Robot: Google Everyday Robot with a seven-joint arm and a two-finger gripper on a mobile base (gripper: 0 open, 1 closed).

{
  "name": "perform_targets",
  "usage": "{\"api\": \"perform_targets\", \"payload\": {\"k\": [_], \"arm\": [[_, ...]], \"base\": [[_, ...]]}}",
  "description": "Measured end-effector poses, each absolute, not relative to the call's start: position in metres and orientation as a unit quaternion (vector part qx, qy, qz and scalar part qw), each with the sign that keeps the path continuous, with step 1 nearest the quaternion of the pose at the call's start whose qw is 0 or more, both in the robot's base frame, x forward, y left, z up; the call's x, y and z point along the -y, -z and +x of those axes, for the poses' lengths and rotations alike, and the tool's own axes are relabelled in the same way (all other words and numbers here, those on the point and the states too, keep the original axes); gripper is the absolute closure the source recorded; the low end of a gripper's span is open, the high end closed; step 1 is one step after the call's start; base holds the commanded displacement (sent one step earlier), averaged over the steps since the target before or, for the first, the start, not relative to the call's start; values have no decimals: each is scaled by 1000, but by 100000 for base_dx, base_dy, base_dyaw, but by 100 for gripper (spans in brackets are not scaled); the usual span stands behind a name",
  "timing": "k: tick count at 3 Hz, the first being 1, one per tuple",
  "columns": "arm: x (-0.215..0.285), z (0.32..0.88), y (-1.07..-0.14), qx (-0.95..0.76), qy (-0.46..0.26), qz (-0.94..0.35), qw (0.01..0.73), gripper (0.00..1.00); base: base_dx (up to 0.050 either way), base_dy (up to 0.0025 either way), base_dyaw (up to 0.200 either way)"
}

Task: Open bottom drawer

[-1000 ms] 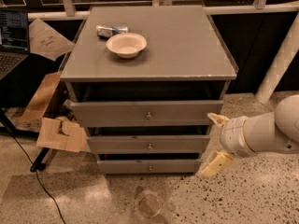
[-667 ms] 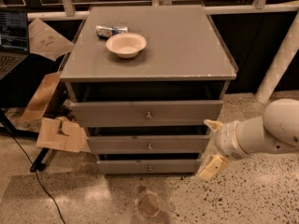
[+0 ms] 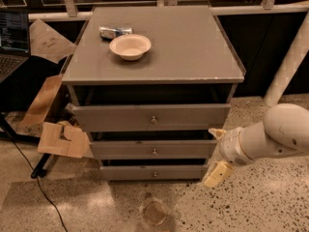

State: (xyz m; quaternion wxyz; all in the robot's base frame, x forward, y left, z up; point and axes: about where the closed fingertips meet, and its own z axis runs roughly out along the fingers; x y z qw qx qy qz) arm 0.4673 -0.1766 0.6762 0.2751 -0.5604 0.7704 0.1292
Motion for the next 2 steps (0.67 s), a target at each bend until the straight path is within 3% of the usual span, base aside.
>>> {"api": "perform_targets", "payload": {"k": [2], "arm": [[185,465,-626,-795,-103,-522,290,0]], "base": [[0,0,0]]}}
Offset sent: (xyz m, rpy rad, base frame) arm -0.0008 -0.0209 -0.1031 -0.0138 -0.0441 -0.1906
